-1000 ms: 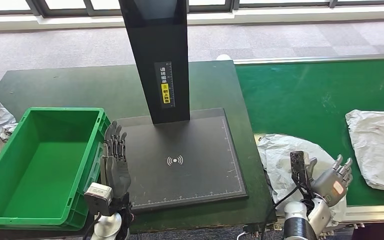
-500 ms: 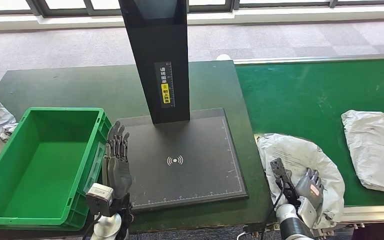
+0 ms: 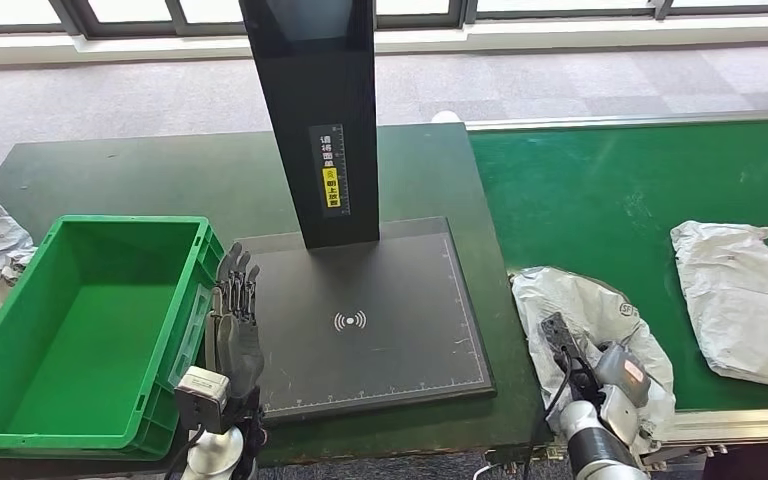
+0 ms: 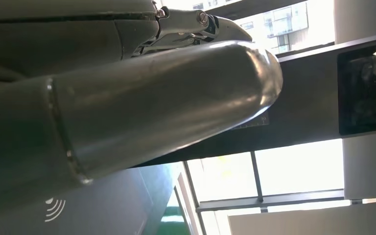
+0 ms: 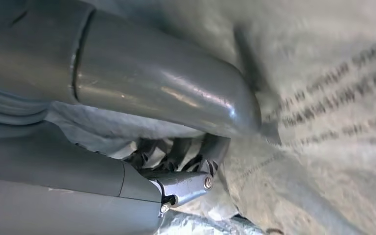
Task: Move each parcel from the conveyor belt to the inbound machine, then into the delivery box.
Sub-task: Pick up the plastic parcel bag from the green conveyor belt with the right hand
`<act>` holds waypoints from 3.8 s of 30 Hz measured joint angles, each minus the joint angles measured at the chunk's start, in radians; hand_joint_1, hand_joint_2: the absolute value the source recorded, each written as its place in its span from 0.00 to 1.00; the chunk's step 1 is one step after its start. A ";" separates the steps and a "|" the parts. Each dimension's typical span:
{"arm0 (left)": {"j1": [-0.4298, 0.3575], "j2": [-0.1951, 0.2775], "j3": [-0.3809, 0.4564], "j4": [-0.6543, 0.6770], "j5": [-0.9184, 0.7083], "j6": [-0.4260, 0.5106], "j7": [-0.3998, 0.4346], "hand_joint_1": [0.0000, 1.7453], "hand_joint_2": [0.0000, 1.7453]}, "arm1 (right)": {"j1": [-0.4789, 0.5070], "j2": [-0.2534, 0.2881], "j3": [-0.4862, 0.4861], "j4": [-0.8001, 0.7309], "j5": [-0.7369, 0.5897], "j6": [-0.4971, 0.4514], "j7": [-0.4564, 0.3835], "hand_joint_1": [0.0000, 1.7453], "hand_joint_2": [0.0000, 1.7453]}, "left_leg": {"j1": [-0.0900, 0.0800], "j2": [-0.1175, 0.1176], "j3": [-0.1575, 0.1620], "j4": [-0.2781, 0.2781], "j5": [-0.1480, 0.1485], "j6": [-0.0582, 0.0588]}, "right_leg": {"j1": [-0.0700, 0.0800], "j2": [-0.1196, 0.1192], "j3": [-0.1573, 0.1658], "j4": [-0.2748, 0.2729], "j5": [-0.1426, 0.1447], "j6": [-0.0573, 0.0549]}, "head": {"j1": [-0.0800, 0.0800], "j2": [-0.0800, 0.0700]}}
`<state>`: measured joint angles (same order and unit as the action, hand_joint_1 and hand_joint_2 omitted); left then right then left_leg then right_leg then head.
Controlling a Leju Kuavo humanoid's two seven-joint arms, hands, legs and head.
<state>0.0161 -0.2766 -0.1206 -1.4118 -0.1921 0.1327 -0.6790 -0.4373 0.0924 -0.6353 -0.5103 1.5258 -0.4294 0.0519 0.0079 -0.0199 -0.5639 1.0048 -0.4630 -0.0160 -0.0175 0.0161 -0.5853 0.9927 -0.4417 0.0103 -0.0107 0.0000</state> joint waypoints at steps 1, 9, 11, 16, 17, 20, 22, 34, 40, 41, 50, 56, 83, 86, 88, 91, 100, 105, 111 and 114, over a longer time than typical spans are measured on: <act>0.000 0.000 0.000 0.000 0.000 0.000 0.000 0.00 0.00 | -0.004 -0.001 0.000 0.001 -0.002 -0.003 -0.004 1.00 0.00 | 0.000 0.000 0.000 0.000 0.000 0.000 | 0.000 0.000 0.000 0.000 0.000 0.000 | 0.000 0.000; 0.001 0.000 0.001 -0.001 0.000 0.016 0.000 0.00 0.00 | -0.010 0.003 0.000 0.010 -0.236 -0.135 -0.264 1.00 0.00 | 0.000 0.000 0.000 0.000 0.000 -0.001 | 0.001 0.000 -0.001 0.001 0.001 -0.001 | 0.000 0.000; 0.001 0.000 0.001 -0.001 0.000 0.022 0.000 0.00 0.00 | -0.007 0.008 -0.001 0.004 -0.329 -0.145 -0.359 1.00 0.00 | 0.000 0.000 -0.001 0.000 0.000 -0.001 | 0.001 0.000 -0.001 0.001 0.001 -0.001 | 0.000 0.000; 0.000 0.000 0.001 0.001 0.011 0.033 0.000 0.00 0.00 | 0.010 0.044 -0.014 -0.080 -0.737 -0.015 -0.680 1.00 0.00 | 0.000 0.000 -0.002 0.000 0.000 -0.001 | 0.001 0.000 -0.003 0.001 0.001 -0.001 | 0.000 0.000; 0.000 0.000 0.001 0.002 0.014 0.035 0.000 0.00 0.00 | 0.016 0.053 -0.015 -0.107 -0.820 0.037 -0.716 1.00 0.00 | 0.000 0.000 -0.002 0.000 0.000 -0.001 | 0.001 0.000 -0.003 0.001 0.001 -0.001 | 0.000 0.000; -0.001 0.000 0.001 0.009 0.025 0.044 0.000 0.00 0.00 | 0.042 0.081 -0.017 -0.199 -1.044 0.189 -0.749 1.00 0.00 | 0.000 -0.001 -0.002 0.000 0.000 0.000 | 0.000 0.000 -0.003 0.001 0.000 0.000 | 0.000 0.000; -0.002 0.000 0.001 0.015 0.033 0.050 0.000 0.00 0.00 | 0.057 0.097 -0.015 -0.252 -1.172 0.276 -0.752 1.00 0.00 | 0.000 -0.001 -0.002 0.000 0.000 0.000 | 0.000 0.000 -0.003 0.001 0.000 0.000 | 0.000 0.000; -0.005 0.000 0.000 0.031 0.039 0.054 0.000 0.00 0.00 | 0.109 0.143 0.021 -0.426 -1.422 0.459 -0.751 0.00 0.00 | 0.000 0.000 -0.002 0.000 0.000 0.000 | 0.000 0.001 -0.003 0.001 0.000 0.000 | 0.000 0.000; -0.004 0.000 0.000 0.032 0.029 0.059 0.000 0.00 0.00 | 0.118 0.144 0.120 -0.431 -0.973 -0.119 -0.688 0.00 0.00 | 0.000 0.000 -0.002 0.000 0.000 0.000 | 0.000 0.001 -0.003 0.001 0.000 0.000 | 0.000 0.000; -0.004 0.000 0.000 0.032 0.027 0.059 0.000 0.00 0.00 | 0.119 0.144 0.126 -0.431 -0.884 -0.177 -0.661 0.00 0.00 | 0.000 0.000 -0.002 0.000 0.000 0.000 | 0.000 0.001 -0.003 0.001 0.001 0.000 | 0.000 0.000; -0.004 -0.001 0.000 0.030 0.016 0.059 0.000 0.00 0.00 | 0.120 0.178 0.075 -0.473 -0.485 -0.269 -0.594 0.00 0.00 | 0.000 0.000 -0.003 0.000 0.000 0.000 | 0.000 0.001 -0.003 0.001 0.000 0.000 | 0.000 0.000; -0.003 -0.001 0.000 0.028 0.015 0.058 0.000 0.00 0.00 | 0.116 0.208 0.003 -0.522 -0.250 -0.271 -0.572 0.00 1.00 | 0.000 0.000 -0.003 0.000 0.000 0.000 | 0.000 0.000 -0.003 0.001 0.000 0.000 | 0.000 0.000; -0.003 -0.002 0.004 0.025 0.008 0.031 0.000 0.00 0.00 | 0.022 0.044 0.038 -0.042 0.023 -0.209 0.072 0.00 1.00 | 0.000 -0.002 -0.004 0.000 0.000 0.000 | 0.000 -0.001 -0.004 0.001 0.000 0.000 | 0.000 0.000; -0.003 -0.002 0.004 0.025 0.007 0.031 0.000 0.00 0.00 | 0.017 0.037 0.043 -0.024 0.022 -0.209 0.072 0.00 1.00 | 0.000 -0.002 -0.004 0.000 0.000 0.000 | 0.000 -0.001 -0.003 0.001 0.000 0.000 | 0.000 0.000; -0.003 -0.002 0.004 0.025 0.007 0.031 0.000 0.00 0.00 | 0.016 0.034 0.045 -0.016 0.022 -0.209 0.072 0.00 1.00 | 0.000 -0.002 -0.004 0.000 0.000 0.000 | 0.000 -0.001 -0.003 0.001 0.000 0.000 | 0.000 0.000; -0.003 -0.002 0.004 0.025 0.007 0.031 0.000 0.00 0.00 | 0.015 0.032 0.047 -0.011 0.022 -0.209 0.072 0.00 1.00 | 0.000 -0.002 -0.004 0.000 0.000 0.000 | 0.000 -0.001 -0.003 0.001 0.000 0.000 | 0.000 0.000; -0.003 -0.002 0.005 0.031 0.007 0.029 0.000 0.00 0.00 | 0.010 0.026 0.046 0.006 -0.124 -0.121 -0.054 0.10 1.00 | 0.000 -0.001 -0.003 0.000 0.000 0.000 | 0.000 0.000 -0.003 0.000 0.000 0.000 | 0.000 0.000; -0.005 -0.002 0.005 0.041 0.008 0.029 0.000 0.00 0.00 | -0.007 0.018 0.025 0.028 -0.266 0.046 -0.233 1.00 1.00 | 0.000 0.006 -0.001 0.000 0.000 0.000 | 0.000 0.005 -0.003 0.000 0.002 0.000 | 0.000 0.000; -0.005 -0.002 0.005 0.045 0.015 0.038 0.000 0.00 0.00 | -0.024 0.015 -0.006 0.036 -0.401 0.113 -0.409 1.00 1.00 | 0.000 0.010 0.001 0.000 -0.001 0.000 | 0.001 0.009 -0.003 0.000 0.003 -0.001 | 0.000 0.000; -0.005 -0.002 0.005 0.045 0.014 0.045 0.000 0.00 0.00 | -0.025 0.015 -0.019 0.036 -0.495 0.127 -0.495 1.00 1.00 | 0.000 0.010 0.001 0.000 0.000 0.000 | 0.001 0.009 -0.003 0.001 0.003 -0.001 | 0.000 0.000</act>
<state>0.0106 -0.2785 -0.1160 -1.3670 -0.1776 0.1776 -0.6790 -0.4623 0.1075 -0.6548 -0.4747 1.0310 -0.3027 -0.4433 0.0078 -0.0100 -0.5634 1.0049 -0.4630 -0.0164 -0.0164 0.0246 -0.5887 0.9932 -0.4384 0.0092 -0.0107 0.0000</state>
